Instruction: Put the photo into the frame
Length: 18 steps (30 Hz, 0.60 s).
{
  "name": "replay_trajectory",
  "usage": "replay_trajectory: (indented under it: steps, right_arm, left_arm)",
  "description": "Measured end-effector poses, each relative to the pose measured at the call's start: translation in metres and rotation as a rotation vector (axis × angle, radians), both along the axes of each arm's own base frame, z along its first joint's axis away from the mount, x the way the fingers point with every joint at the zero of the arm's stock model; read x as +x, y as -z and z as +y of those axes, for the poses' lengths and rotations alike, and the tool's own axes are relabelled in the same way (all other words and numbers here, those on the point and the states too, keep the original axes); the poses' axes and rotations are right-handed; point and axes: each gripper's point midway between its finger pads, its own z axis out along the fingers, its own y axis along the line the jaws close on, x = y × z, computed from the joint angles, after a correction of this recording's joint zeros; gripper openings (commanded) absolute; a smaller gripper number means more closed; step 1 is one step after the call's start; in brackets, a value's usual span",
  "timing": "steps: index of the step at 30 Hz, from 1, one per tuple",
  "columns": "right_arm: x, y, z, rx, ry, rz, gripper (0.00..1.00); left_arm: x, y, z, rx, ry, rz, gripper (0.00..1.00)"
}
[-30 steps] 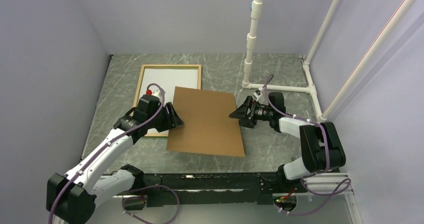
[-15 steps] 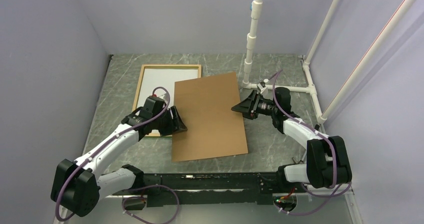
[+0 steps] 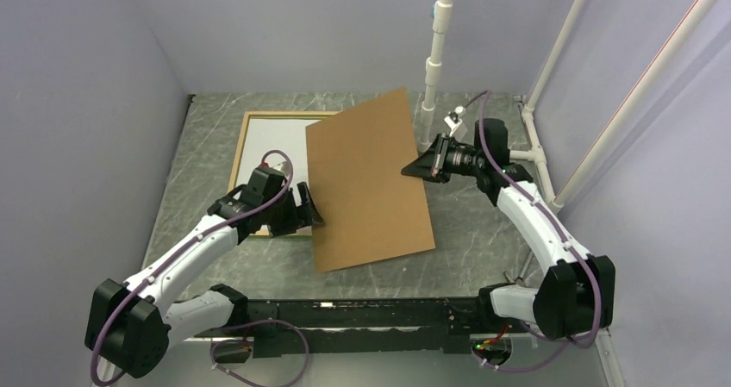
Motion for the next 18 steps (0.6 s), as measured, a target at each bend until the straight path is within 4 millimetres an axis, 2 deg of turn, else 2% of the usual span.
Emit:
replay_trajectory:
  steps: [7,11,14,18]
  right_arm:
    - [0.022,-0.067,-0.013,-0.098,0.091,-0.145,0.0]
    - [0.033,-0.099,-0.027,-0.199,0.165,-0.22,0.0]
    - [0.04,-0.104,-0.039,-0.274,0.214,-0.226,0.0]
    - [0.045,-0.079,-0.052,-0.374,0.249,-0.14,0.0]
  left_arm:
    - [0.0,-0.007,0.017,0.074,-0.05,-0.015,0.95]
    - [-0.003,-0.006,0.025,0.111,-0.068,-0.001,0.96]
    - [-0.004,-0.006,0.029,0.136,-0.075,0.007,0.96]
    - [-0.003,-0.011,0.033,0.151,-0.085,-0.003,0.96]
